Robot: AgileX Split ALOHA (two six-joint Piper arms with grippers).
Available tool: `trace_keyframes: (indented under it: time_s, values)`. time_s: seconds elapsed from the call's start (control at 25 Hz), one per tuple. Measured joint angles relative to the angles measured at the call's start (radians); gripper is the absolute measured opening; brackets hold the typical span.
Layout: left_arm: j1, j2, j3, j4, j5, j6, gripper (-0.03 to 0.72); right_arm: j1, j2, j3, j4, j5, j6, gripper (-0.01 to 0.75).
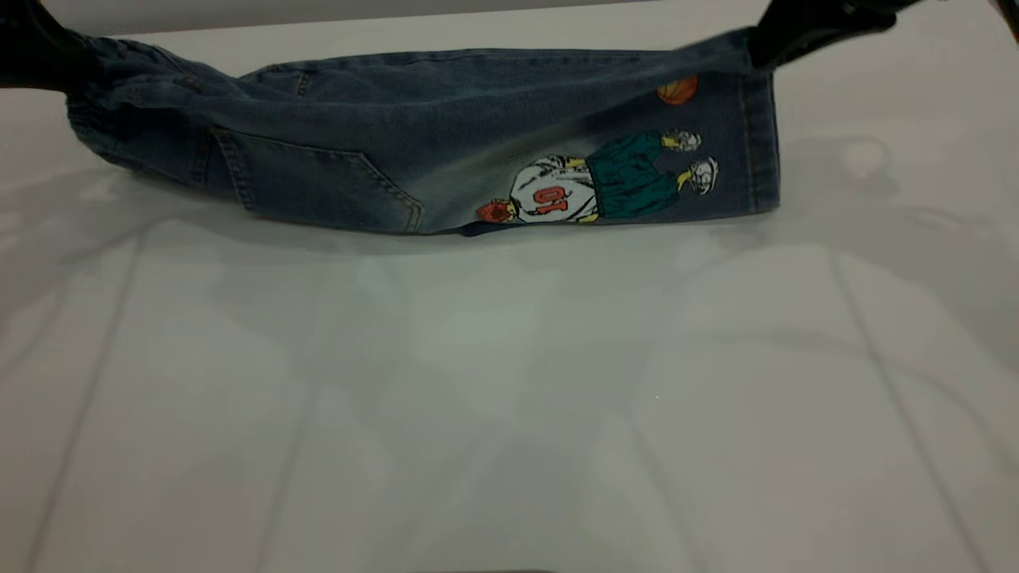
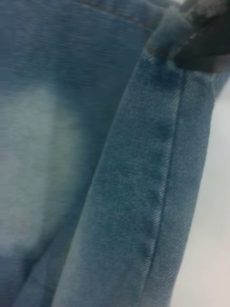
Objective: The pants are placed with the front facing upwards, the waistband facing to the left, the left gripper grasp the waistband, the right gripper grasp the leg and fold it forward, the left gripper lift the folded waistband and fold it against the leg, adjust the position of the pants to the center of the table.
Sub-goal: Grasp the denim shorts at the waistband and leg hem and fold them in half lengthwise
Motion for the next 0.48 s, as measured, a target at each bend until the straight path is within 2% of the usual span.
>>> trace_keyframes:
  time_s: [0.48]
  values:
    - [-0.015,0.180,-0.203,-0.033,-0.003,0.008,0.067,0.000,0.113,-0.112,0.071,-0.068,-0.086,0.025]
